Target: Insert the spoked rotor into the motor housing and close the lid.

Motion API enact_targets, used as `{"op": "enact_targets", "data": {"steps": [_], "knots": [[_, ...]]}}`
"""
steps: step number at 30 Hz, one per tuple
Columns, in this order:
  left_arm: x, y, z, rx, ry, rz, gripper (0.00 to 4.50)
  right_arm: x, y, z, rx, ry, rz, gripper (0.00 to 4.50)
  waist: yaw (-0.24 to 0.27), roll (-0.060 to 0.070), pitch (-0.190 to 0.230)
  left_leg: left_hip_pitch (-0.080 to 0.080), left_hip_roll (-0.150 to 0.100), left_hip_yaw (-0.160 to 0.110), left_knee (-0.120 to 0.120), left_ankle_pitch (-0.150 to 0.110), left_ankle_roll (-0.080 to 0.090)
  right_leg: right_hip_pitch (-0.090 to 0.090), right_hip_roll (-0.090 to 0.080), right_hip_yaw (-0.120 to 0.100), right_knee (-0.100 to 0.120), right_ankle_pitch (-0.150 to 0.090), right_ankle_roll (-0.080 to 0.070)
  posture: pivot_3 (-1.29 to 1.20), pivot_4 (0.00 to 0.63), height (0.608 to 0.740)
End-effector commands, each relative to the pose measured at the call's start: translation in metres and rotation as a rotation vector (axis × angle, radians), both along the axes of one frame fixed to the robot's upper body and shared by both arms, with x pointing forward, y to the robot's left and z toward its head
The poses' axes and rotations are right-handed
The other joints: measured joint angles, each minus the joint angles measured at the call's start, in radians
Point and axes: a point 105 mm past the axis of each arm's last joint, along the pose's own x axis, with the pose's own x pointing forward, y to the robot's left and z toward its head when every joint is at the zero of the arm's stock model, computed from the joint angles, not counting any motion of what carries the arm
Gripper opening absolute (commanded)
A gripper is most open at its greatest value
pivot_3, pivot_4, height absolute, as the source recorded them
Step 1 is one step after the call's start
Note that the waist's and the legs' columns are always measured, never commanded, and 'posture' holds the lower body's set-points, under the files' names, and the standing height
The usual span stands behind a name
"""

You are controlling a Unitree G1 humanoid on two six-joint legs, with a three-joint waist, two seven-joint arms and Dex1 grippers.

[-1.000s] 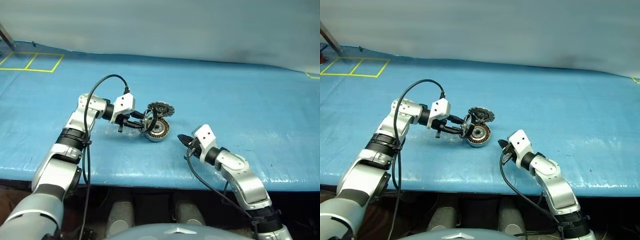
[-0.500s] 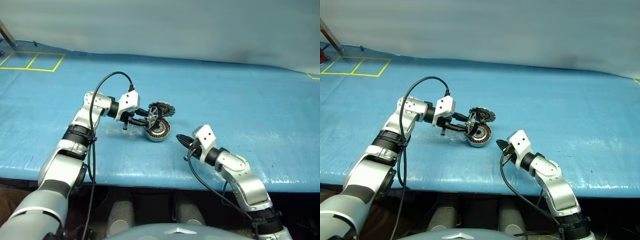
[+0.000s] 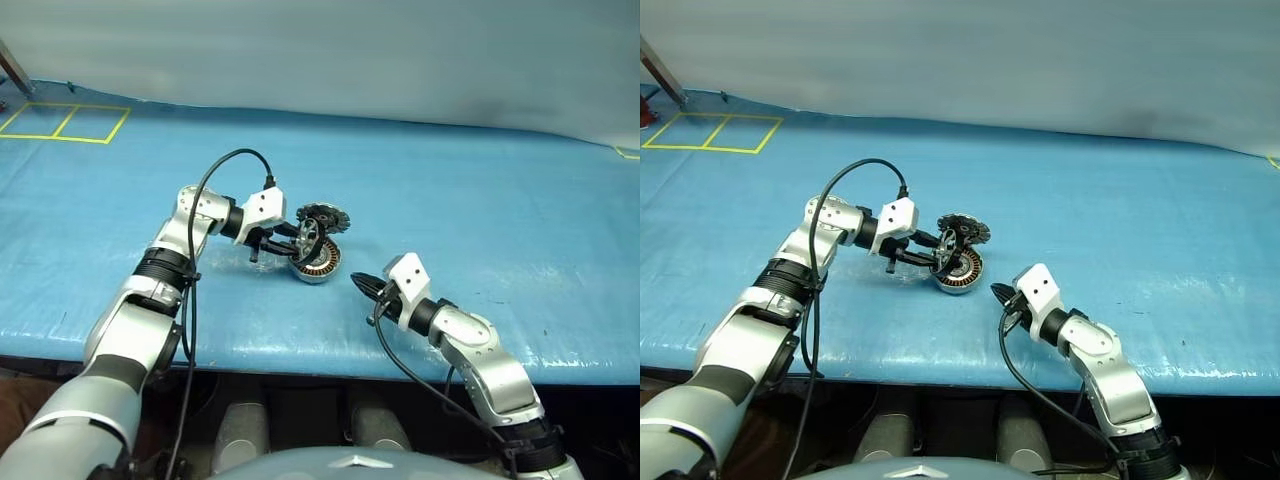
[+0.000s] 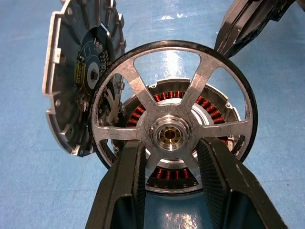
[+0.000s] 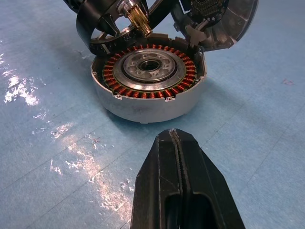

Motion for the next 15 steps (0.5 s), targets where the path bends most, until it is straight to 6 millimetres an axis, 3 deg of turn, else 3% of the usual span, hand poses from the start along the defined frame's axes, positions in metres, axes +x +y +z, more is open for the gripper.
{"op": "enact_targets", "data": {"steps": [1, 7, 13, 15], "knots": [[0.0044, -0.0049, 0.0101, -0.006, -0.045, -0.012, 1.32, -0.0003, 0.0017, 0.0145, 0.011, -0.058, 0.008, 0.00, 0.000, 0.000, 0.000, 0.000, 0.000, 0.000, 0.000, 0.000, 0.000, 0.000, 0.000, 0.000, 0.000, 0.000, 0.000, 0.00, 0.150, 0.740], [0.0045, -0.0037, 0.0090, 0.009, -0.033, -0.016, 1.32, 0.0000, 0.0009, 0.0140, 0.012, -0.057, 0.002, 0.00, 0.000, 0.000, 0.000, 0.000, 0.000, 0.000, 0.000, 0.000, 0.000, 0.000, 0.000, 0.000, 0.000, 0.000, 0.000, 0.00, 0.150, 0.740], [0.0093, -0.0044, 0.0137, -0.011, -0.058, 0.010, 3.24, 0.0000, 0.0006, 0.0131, 0.010, -0.055, -0.005, 0.00, 0.000, 0.000, 0.000, 0.000, 0.000, 0.000, 0.000, 0.000, 0.000, 0.000, 0.000, 0.000, 0.000, 0.000, 0.000, 0.00, 0.150, 0.740], [0.0086, -0.0065, 0.0172, -0.037, -0.040, 0.007, 3.24, 0.0003, 0.0004, 0.0126, 0.009, -0.055, -0.008, 0.00, 0.000, 0.000, 0.000, 0.000, 0.000, 0.000, 0.000, 0.000, 0.000, 0.000, 0.000, 0.000, 0.000, 0.000, 0.000, 0.00, 0.150, 0.740]]}}
